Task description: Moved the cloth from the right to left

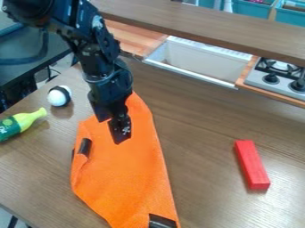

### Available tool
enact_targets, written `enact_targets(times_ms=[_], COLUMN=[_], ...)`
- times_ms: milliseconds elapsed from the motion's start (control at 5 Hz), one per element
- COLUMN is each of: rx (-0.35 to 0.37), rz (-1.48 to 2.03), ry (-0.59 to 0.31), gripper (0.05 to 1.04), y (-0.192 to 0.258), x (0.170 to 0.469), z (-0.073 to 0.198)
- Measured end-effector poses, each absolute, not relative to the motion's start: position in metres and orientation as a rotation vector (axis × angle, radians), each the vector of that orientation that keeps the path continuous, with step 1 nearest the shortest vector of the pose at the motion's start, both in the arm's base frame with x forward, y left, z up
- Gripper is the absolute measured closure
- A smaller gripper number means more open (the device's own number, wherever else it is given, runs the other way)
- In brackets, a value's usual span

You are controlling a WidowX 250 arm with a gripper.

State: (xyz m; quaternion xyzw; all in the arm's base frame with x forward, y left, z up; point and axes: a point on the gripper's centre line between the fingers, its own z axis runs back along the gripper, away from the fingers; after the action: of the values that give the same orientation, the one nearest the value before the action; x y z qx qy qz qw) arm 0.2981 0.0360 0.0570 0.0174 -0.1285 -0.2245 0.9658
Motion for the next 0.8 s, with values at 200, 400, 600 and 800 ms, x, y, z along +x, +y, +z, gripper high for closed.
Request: enact_targets(times_ms=[200,400,600,800], rx=[0.024,0.013,0.01,0.025], rz=[-0.454,-0.465,-0.482,-0.52], ry=[-0.231,-0.204,-0.198,-0.216], gripper=[0.083,0.083,0.083,0.083], y=[0.036,0.036,0.036,0.034], x=[0.296,0.296,0.301,0.306], z=[0.048,0.039,0.032,0.028])
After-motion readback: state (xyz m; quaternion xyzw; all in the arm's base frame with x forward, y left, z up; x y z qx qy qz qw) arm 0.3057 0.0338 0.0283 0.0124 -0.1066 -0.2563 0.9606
